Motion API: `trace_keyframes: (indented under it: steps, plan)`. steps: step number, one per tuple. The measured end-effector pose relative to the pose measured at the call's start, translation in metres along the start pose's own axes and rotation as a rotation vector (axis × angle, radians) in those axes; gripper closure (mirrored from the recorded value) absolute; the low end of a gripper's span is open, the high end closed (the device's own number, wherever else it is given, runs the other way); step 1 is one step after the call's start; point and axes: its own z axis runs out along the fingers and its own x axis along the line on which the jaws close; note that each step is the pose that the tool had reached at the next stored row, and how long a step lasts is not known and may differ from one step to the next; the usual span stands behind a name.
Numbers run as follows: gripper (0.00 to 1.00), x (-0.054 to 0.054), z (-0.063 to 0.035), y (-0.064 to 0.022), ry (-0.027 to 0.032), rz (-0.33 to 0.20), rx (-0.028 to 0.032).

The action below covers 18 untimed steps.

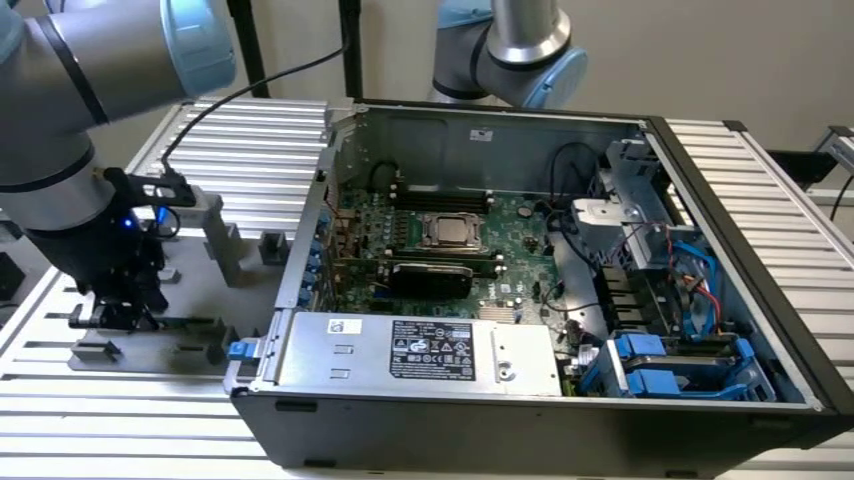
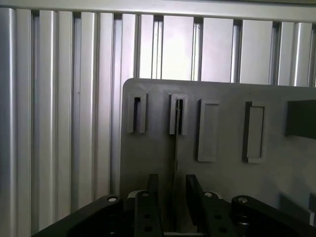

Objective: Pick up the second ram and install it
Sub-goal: 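Pick up the second ram and move it above second insertion slot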

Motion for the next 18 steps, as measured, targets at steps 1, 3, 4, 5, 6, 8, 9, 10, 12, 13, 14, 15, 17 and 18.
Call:
trace_keyframes:
  steps: [1,3,4,5,6,8,9,10,12,13,14,15,17,18]
  plan:
    - [0.64,0.000,0.0018,-0.0001,0.0000,0.000,0.0000]
    - [0.64,-0.001,0.0049,-0.0004,-0.0001,-0.002,0.0001]
    - [0.64,-0.001,0.0059,-0.0006,0.0000,-0.002,0.0000]
    - [0.64,-0.001,0.0064,-0.0009,0.0001,-0.003,-0.0002]
    - [0.64,-0.001,0.0068,-0.0011,0.0001,-0.003,-0.0005]
    - [0.64,-0.001,0.0078,-0.0018,0.0001,-0.004,-0.0008]
    - [0.64,-0.002,0.0085,-0.0020,0.0000,-0.005,-0.0008]
    - [0.64,-0.002,0.0093,-0.0021,-0.0002,-0.005,-0.0012]
    - [0.64,-0.002,0.0104,-0.0022,0.0000,-0.006,-0.0026]
    - [0.64,-0.003,0.0109,-0.0022,0.0000,-0.005,-0.0033]
    - [0.64,-0.003,0.0115,-0.0022,0.0000,-0.005,-0.0039]
    - [0.64,-0.004,0.0120,-0.0022,-0.0002,-0.005,-0.0042]
    - [0.64,-0.005,0.0129,-0.0023,-0.0004,-0.005,-0.0051]
    - [0.64,-0.005,0.0131,-0.0024,-0.0004,-0.005,-0.0058]
